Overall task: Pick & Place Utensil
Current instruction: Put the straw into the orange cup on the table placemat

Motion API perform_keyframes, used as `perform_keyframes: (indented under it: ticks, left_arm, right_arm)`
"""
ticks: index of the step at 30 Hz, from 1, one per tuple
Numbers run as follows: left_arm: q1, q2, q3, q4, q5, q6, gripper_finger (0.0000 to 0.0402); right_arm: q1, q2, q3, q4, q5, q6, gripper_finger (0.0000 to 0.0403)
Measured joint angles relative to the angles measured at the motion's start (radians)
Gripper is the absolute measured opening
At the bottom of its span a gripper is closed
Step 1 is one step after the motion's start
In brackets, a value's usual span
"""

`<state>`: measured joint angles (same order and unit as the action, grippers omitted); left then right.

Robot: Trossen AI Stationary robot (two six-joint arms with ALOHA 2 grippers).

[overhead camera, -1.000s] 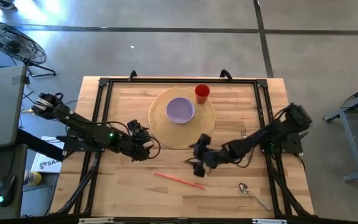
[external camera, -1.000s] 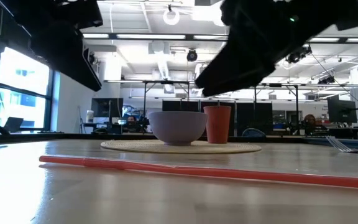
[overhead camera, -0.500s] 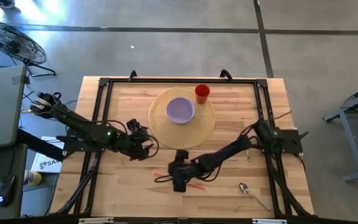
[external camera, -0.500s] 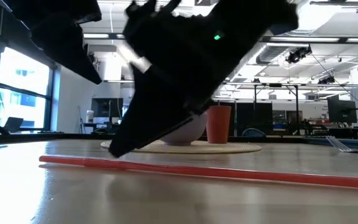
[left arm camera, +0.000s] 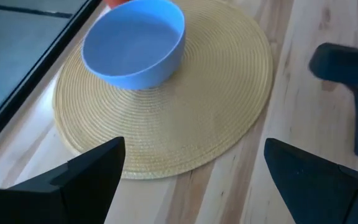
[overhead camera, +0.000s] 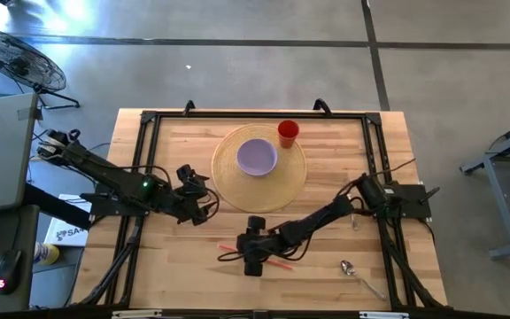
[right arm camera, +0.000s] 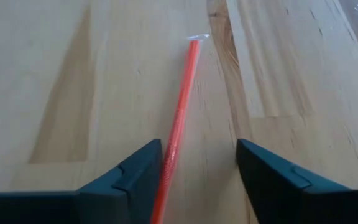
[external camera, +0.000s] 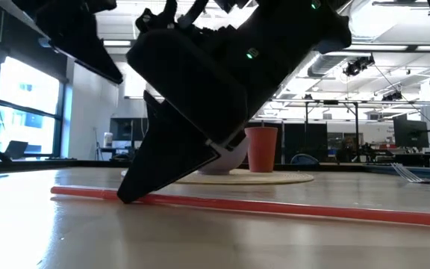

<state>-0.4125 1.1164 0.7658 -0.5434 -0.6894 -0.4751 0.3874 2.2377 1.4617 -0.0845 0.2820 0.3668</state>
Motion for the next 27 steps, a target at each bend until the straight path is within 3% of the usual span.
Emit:
perform_keyframes:
  ticks: [6, 16, 27]
  left_arm:
    - [0.000, 0.001, 0.000, 0.001, 0.052, -0.003, 0.0378]
    - [0.000, 0.001, 0.000, 0.006, 0.053, -0.027, 0.0378]
    - [0.000, 0.001, 0.000, 0.010, 0.053, -0.028, 0.0378]
  right_arm:
    - [0.009, 0.000, -0.002, -0.005, -0.011, -0.028, 0.0129]
    - [0.008, -0.001, -0.002, -0.027, -0.039, 0.019, 0.0035]
    - [0.000, -0.018, -0.005, -0.017, -0.051, -0.005, 0.0005]
